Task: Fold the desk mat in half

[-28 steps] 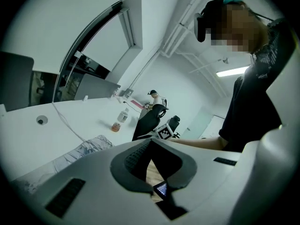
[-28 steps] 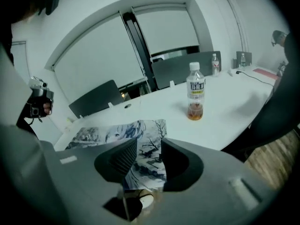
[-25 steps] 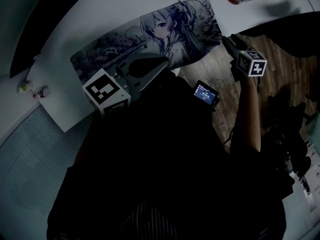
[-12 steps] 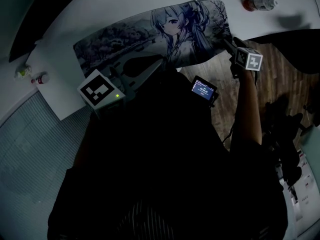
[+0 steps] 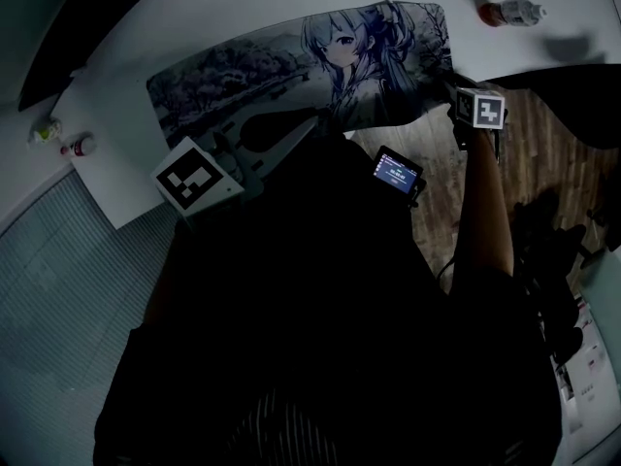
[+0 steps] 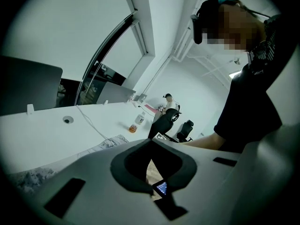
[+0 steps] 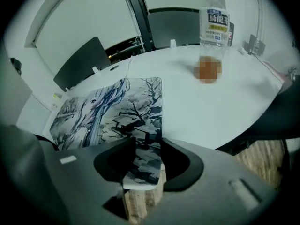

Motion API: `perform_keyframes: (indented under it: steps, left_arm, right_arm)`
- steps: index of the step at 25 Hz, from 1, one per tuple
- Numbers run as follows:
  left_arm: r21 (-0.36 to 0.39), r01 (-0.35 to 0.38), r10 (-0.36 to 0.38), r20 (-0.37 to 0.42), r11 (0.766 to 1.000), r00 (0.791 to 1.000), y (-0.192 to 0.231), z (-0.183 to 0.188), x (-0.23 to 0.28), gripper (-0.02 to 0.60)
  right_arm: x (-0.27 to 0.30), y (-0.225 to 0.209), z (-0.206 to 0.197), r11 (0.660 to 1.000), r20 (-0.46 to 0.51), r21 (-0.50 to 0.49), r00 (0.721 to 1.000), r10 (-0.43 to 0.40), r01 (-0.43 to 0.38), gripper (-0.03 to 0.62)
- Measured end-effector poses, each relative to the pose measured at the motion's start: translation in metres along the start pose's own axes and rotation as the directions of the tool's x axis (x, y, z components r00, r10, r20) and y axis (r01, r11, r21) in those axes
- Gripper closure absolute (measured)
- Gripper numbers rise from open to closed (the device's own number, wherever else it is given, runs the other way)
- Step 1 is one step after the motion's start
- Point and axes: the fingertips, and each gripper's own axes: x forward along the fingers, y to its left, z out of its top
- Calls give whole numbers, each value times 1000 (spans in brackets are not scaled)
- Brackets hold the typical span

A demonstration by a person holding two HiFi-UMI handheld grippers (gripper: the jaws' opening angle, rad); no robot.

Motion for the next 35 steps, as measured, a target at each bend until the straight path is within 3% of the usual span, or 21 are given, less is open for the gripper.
perform_keyframes:
  steps: [2,4,5,6,8,12,16,17,20,27,35]
  left_arm:
    - [-22,8,-8,6,1000,1000,-2,-1,0,574]
    - [-40,14,-13,17,999,1000,-2,0,0,574]
    - [-35,8,-7,16,999,1000,-1,1,-1,574]
    - [-26,-1,1,10,1000,1000,-1,1,-2,574]
    - [-13,-12,12,1,1000,1000,-1,1,-6,574]
    - [-17,-19,19,-7,1000,1000,1,-4,-12,574]
    - [-18,-7,6,-35,1000,999,-3,-14,-7,574]
    - [-6,-3,3,-43,1000,999,-4,-16,-5,574]
    - [11,7,-6,-61,1000,998,-10,-21,-2,574]
    - [3,15,-15,-74,1000,997,-11,-21,0,574]
    - [37,46,-43,-78,998,996,-30,-18,5,574]
  right_arm:
    - [1,-2,1,999,-20,-8,999,-32,32,459]
    - [2,-2,1,998,-32,1,998,-62,62,455]
    - [2,-1,0,997,-29,22,997,-69,69,427]
    - [1,-1,1,996,-19,50,997,-72,73,358]
    - [-1,-3,2,992,6,86,996,-90,89,309]
    - [5,-1,0,993,7,35,994,-112,112,289]
    - [9,7,2,995,-41,-42,995,-89,87,419]
    - [9,10,3,996,-53,-44,995,-81,78,478]
    - [9,21,0,999,-67,-20,997,-49,47,547]
    - [-11,27,9,1000,-6,-15,1000,-27,27,562]
    - [-64,64,31,997,154,-38,986,69,-64,562]
